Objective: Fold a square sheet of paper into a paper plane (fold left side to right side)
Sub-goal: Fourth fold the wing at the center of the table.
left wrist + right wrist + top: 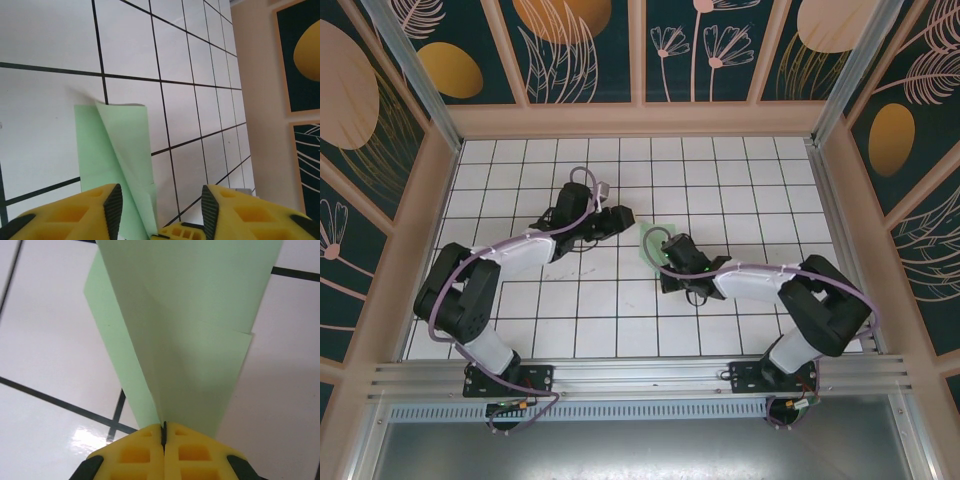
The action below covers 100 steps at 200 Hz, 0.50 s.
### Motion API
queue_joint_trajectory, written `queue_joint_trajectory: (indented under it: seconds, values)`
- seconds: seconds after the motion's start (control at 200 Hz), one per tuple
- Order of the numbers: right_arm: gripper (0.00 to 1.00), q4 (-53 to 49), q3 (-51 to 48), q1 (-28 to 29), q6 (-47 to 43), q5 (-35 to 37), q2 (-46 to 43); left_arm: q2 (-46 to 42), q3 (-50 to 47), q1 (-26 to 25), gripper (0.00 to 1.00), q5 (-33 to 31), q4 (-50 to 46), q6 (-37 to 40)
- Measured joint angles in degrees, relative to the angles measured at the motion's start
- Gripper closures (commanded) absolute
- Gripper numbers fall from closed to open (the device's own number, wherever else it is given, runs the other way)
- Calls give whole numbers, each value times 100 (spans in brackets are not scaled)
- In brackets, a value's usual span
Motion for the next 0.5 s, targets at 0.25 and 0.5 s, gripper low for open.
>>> queue_joint_trajectory:
  seconds: [0.25, 0.5]
  values:
    - [100, 514, -321, -514, 4, -1176, -273, 323, -210, -63, 63, 214, 66, 52]
    - [100, 820, -551, -824, 24, -1867, -304, 929, -127, -398, 63, 367, 151, 50]
